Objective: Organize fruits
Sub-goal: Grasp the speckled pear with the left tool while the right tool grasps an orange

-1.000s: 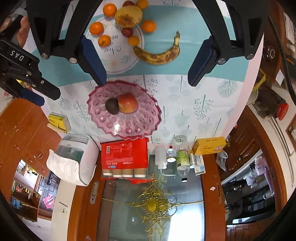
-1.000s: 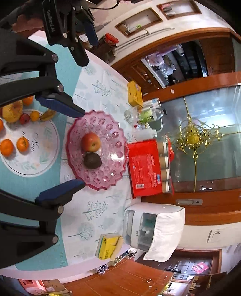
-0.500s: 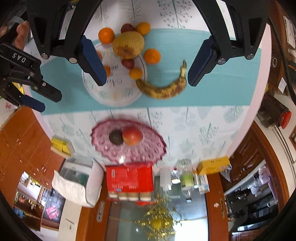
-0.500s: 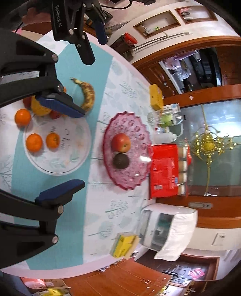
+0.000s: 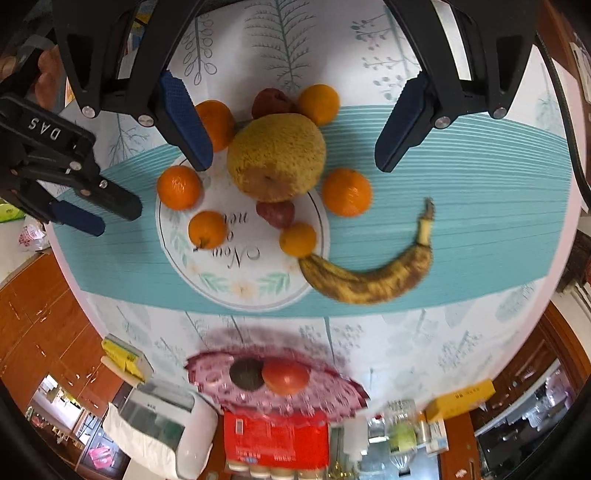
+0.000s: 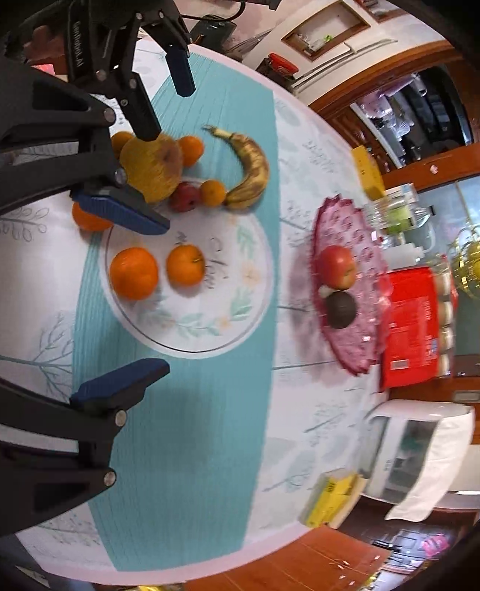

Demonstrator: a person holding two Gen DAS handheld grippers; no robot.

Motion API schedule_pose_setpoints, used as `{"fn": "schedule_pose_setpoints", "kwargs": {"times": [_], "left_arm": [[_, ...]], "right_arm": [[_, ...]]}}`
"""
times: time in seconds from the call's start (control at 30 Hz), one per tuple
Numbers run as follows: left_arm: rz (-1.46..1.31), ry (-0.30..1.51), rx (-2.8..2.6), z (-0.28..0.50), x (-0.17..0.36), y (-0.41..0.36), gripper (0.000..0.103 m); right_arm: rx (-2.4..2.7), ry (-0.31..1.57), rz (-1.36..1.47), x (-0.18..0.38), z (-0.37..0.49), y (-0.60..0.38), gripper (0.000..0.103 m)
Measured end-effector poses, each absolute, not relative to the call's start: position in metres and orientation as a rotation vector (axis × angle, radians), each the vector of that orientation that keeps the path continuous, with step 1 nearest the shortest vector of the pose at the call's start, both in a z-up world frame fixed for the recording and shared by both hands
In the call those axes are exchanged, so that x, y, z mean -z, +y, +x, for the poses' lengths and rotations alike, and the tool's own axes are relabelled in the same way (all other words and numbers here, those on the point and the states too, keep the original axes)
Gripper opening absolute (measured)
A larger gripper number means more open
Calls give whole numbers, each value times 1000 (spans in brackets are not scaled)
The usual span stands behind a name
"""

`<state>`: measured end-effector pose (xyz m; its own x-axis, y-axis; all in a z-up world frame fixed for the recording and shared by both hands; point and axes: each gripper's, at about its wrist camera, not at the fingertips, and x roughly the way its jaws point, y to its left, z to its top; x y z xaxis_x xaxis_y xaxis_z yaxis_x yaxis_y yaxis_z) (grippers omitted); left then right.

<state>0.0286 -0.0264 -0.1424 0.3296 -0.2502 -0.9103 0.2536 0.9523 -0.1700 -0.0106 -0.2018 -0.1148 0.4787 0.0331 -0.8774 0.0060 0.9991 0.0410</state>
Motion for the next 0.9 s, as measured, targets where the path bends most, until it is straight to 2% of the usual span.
{"fn": "schedule_pose_setpoints", "kwargs": {"times": [0.57,0.9], "left_arm": [[-84,1268,323,42,183,-37,89],[-164,1315,328,52,200,-30,87]], "right_arm": [[-63,1154,52,159,-6,-199,68],[-172,1187,126,175,7,-197,54]]}}
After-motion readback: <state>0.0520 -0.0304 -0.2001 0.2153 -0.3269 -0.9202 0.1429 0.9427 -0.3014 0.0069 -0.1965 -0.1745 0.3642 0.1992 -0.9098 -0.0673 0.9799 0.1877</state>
